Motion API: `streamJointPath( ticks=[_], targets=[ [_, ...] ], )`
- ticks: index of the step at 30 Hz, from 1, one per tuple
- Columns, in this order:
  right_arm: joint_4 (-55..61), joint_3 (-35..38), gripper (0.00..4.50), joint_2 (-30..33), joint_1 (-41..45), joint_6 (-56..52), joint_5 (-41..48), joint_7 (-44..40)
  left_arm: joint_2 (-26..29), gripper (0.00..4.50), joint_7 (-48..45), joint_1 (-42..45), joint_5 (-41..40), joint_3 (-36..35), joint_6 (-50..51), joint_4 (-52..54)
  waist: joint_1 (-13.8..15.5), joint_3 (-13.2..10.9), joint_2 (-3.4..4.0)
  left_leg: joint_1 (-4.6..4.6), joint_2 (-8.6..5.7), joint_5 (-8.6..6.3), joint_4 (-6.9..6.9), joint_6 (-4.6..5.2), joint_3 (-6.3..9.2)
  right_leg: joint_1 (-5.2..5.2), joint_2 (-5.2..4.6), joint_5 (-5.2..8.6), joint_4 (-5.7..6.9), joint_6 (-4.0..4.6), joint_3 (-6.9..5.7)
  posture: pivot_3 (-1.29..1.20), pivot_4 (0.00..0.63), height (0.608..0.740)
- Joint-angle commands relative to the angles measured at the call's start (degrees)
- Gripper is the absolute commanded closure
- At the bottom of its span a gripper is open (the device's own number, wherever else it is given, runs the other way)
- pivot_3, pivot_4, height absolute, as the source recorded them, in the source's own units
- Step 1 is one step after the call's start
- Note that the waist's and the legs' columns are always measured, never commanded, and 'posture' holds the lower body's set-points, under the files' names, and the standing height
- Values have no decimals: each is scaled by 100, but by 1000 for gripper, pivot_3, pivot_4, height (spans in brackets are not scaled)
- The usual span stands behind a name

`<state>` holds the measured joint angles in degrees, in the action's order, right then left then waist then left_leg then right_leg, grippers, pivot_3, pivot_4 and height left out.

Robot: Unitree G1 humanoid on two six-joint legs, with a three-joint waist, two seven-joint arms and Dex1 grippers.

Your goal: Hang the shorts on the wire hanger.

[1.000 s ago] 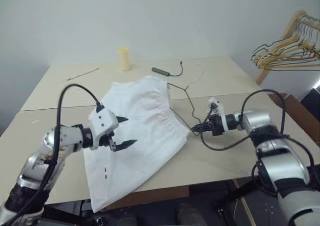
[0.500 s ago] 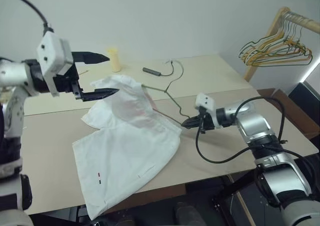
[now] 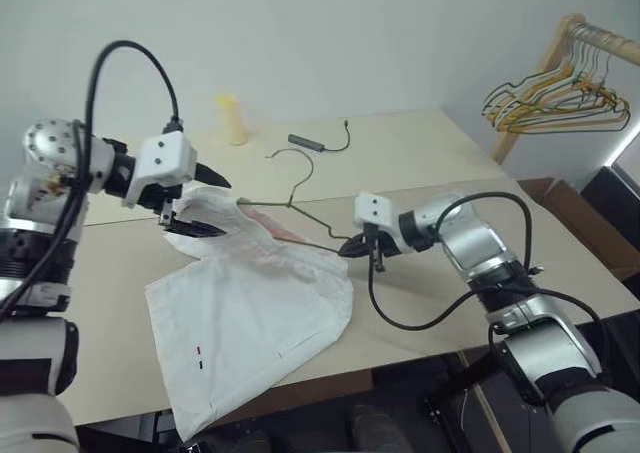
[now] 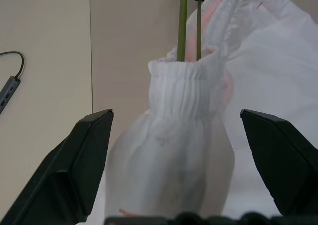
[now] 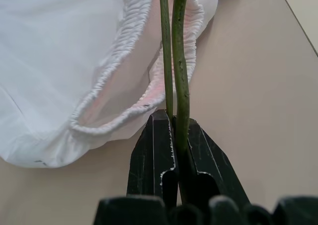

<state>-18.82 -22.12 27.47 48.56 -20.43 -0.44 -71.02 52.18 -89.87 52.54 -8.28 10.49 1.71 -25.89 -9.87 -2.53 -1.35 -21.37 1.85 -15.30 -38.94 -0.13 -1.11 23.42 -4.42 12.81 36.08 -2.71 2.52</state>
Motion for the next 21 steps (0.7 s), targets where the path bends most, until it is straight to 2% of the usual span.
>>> streamJointPath(
  ticks=[1,4,14,15,21],
  targets=[
    [218,-20,4500,29,149,52,-66,-27,-153,220,-150,399,107,46,-56,-305,19,0,0,-3,0,0,-1,0,0,2,0,0,0,0,0,-93,0,740],
    [219,-57,4500,38,140,39,-117,-50,-267,940,-239,543,240,128,-24,-518,22,0,0,-4,0,0,-2,0,0,4,0,0,0,0,0,-96,0,740],
    [465,-31,4500,78,76,-133,-49,-46,-313,4326,-263,541,360,481,-214,-785,-32,0,0,-3,0,0,-2,0,2,7,0,0,4,0,2,-122,0,740],
    [518,-26,4500,86,54,-117,-46,-31,-326,4469,-263,540,377,490,-231,-813,-33,0,0,-3,0,0,-2,0,2,7,0,0,4,0,2,-122,0,740],
    [597,5,4500,82,-57,165,-182,277,-433,4469,-7,583,552,386,-429,-891,-38,0,0,-4,0,0,-3,0,2,7,0,0,3,0,1,-132,0,740]
  ],
)
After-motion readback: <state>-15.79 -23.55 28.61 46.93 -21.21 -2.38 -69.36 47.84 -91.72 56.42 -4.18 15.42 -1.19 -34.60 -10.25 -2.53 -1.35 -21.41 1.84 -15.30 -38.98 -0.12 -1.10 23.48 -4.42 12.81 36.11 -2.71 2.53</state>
